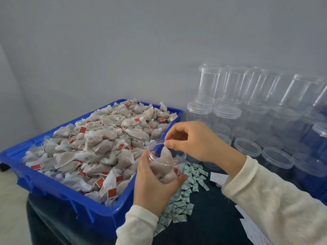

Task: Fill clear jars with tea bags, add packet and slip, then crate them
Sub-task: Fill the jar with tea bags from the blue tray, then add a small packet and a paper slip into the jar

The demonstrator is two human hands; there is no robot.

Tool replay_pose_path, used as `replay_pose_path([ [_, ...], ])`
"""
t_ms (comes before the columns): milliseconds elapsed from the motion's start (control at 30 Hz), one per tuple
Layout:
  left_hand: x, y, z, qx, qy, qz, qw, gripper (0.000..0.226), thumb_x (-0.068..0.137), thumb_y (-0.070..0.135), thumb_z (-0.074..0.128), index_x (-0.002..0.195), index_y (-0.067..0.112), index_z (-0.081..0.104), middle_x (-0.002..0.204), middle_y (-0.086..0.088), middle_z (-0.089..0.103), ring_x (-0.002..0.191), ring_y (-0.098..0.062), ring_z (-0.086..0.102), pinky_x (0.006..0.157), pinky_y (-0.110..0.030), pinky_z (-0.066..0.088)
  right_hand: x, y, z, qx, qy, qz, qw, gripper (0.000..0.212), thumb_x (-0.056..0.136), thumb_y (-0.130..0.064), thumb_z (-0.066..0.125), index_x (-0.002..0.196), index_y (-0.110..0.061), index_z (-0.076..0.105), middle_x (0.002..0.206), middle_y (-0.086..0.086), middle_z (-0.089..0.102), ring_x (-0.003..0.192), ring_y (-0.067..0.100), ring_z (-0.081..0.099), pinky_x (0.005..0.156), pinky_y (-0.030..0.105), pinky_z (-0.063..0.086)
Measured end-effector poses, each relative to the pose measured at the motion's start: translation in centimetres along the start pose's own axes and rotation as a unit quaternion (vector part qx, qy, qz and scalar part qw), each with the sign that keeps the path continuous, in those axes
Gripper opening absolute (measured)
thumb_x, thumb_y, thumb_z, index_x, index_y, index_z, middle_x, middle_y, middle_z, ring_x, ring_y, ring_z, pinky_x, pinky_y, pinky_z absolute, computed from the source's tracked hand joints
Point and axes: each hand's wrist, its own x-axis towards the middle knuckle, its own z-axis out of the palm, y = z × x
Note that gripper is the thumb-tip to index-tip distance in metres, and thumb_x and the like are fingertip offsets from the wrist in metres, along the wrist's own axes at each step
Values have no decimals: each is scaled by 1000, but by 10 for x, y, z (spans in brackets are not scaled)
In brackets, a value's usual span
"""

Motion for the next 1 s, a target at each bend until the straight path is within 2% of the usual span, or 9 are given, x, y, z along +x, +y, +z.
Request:
replay_pose_path([
  [267,-2,-2,4,0,-5,14,1000,120,43,50,91,144,24,31,117,10,53,109,-7,56,91,-33,54,-9,3,-6,-4,-2,9,1000,12,85,-24,73,77,-31,67,68,-14,67,65,-4,62,65,11,49],
  [333,-3,-3,7,7,-1,23,1000,116,45,47,91,143,22,33,118,15,50,110,-3,54,90,-26,54,-12,5,-9,1,2,18,1000,12,85,-24,73,76,-31,67,67,-15,68,64,-3,62,66,11,50],
  [400,-5,-3,10,9,1,30,1000,114,45,49,89,141,24,35,120,18,49,109,1,53,86,-19,52,-16,7,-12,4,5,28,1000,12,85,-24,73,76,-31,67,65,-17,67,63,-4,62,65,10,50],
  [600,-16,-8,21,-3,-20,30,999,108,46,44,91,138,33,35,120,28,46,111,3,52,87,-18,50,-38,19,-25,22,41,68,997,16,84,-22,73,74,-32,66,66,-18,68,61,-3,63,64,8,49],
  [700,-25,-10,30,-7,-42,31,999,107,48,36,92,138,31,34,126,22,46,113,2,51,87,-14,46,-56,37,-34,22,80,114,990,15,84,-23,73,73,-32,67,69,-12,71,61,0,64,68,15,53],
  [800,-34,-17,35,-14,-53,35,998,108,49,30,92,140,27,33,126,19,46,105,19,47,77,-1,42,-72,69,-26,39,97,189,976,12,84,-20,73,74,-26,70,71,-4,73,63,5,67,72,24,56],
  [867,-42,-19,36,-6,-63,31,998,109,49,32,92,139,32,31,126,21,45,101,24,44,72,0,41,-81,96,-6,20,85,239,967,5,84,-20,72,79,-22,72,73,-5,72,66,6,66,74,26,55],
  [933,-49,-24,36,-23,-72,20,997,106,48,27,93,135,35,33,128,20,46,105,21,45,73,0,43,-88,124,20,-32,60,277,958,8,85,-23,71,90,-18,75,83,-7,71,73,4,63,78,25,50],
  [1000,-55,-29,36,-43,-76,11,996,105,45,24,94,133,35,36,129,21,46,111,16,48,77,0,44,-93,148,45,-68,44,311,947,18,87,-25,68,100,-15,75,98,-2,72,90,12,65,86,27,49],
])
